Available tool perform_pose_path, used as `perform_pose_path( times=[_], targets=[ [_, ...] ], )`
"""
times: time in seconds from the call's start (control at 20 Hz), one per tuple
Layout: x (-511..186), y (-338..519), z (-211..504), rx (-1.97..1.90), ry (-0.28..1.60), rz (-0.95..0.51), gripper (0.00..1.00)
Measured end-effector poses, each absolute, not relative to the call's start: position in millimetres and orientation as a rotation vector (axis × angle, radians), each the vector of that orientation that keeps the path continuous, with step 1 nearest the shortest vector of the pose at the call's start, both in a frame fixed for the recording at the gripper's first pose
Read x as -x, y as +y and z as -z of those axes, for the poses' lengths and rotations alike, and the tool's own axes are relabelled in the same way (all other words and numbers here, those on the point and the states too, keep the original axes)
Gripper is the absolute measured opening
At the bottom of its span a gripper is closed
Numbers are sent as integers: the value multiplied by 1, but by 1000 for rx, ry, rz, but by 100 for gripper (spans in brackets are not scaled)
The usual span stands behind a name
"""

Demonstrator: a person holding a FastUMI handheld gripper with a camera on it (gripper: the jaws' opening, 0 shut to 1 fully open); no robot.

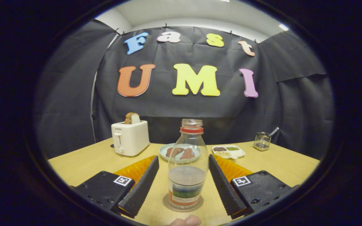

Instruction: Take the bottle from table, then pour the juice into the cup, finally place the bottle on the coaster

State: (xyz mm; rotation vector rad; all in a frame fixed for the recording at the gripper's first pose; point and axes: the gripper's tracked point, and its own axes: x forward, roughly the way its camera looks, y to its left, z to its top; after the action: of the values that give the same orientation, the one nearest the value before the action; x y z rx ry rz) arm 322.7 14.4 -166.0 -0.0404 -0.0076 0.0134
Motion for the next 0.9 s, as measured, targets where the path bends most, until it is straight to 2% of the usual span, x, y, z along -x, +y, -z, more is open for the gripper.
perform_pose_path(
  times=[0.35, 0.9],
  targets=[
    [-288, 10, 141, -5, -16, -15, 100],
    [-189, -29, 82, 125, -53, 31, 100]
  ],
)
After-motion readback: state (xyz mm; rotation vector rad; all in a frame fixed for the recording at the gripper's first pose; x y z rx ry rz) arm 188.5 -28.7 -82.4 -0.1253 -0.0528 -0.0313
